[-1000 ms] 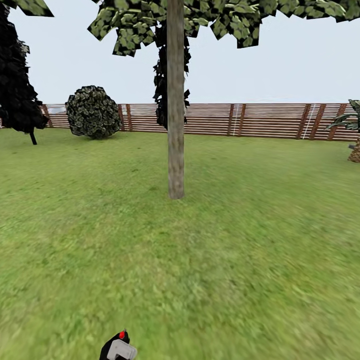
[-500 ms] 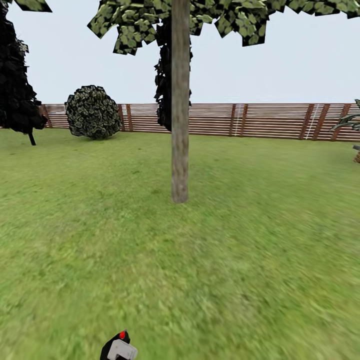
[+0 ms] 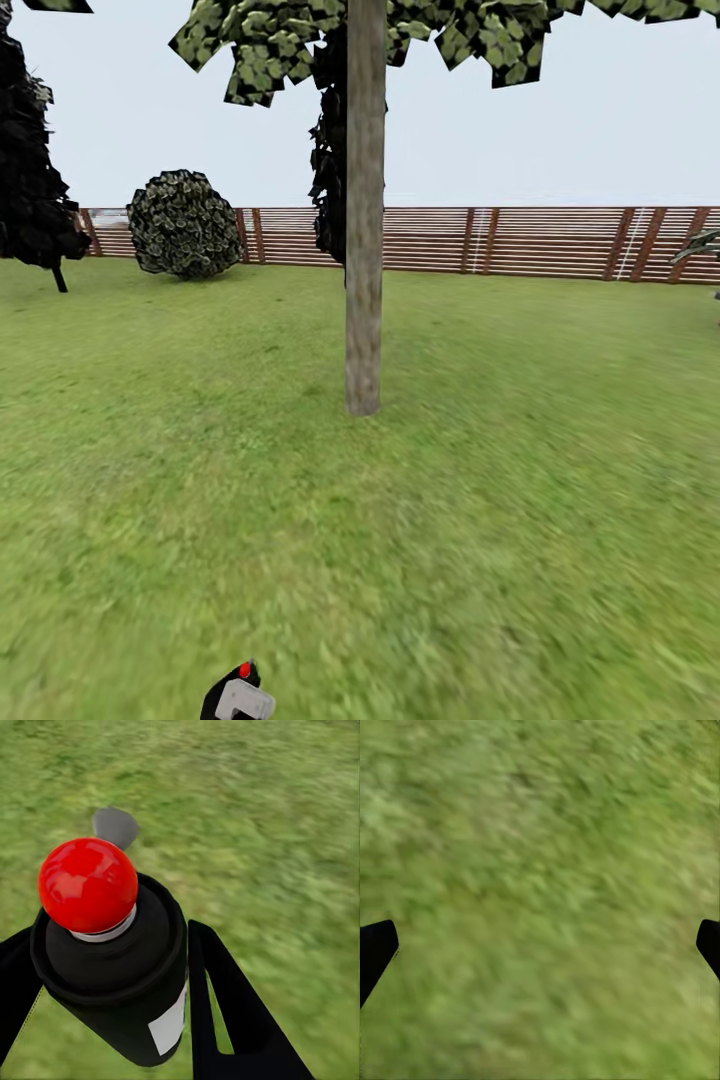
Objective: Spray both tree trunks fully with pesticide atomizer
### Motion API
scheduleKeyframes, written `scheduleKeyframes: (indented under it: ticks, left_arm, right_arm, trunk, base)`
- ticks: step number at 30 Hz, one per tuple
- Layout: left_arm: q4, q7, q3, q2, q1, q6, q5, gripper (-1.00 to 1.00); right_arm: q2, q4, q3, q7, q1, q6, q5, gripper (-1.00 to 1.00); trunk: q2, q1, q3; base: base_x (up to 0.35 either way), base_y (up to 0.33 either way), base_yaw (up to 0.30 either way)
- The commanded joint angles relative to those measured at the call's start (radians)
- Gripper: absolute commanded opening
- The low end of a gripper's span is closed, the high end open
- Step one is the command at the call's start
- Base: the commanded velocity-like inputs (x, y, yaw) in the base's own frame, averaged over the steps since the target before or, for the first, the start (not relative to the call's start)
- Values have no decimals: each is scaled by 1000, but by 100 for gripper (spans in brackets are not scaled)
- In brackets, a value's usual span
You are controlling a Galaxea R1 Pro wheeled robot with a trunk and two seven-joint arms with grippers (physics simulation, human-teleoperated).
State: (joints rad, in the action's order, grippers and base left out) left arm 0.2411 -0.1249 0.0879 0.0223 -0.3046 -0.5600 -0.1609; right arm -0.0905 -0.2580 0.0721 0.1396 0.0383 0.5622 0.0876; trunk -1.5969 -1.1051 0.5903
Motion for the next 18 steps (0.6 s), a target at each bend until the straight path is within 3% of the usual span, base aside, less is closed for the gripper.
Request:
scheduleKeyframes:
  ticks: [1,18]
  left_arm:
    - [0,2,5,1,-1,-3,0,-100]
    - [0,2,4,1,-1,-3,0,-100]
  right_arm:
    - [0,1,-1,-3,0,4,9,100]
    - [0,0,-2,-3,0,4,9,100]
  trunk:
    - [0,-1,1]
    - [0,-1,1]
  base:
    - [350,2,0]
    - [350,12,0]
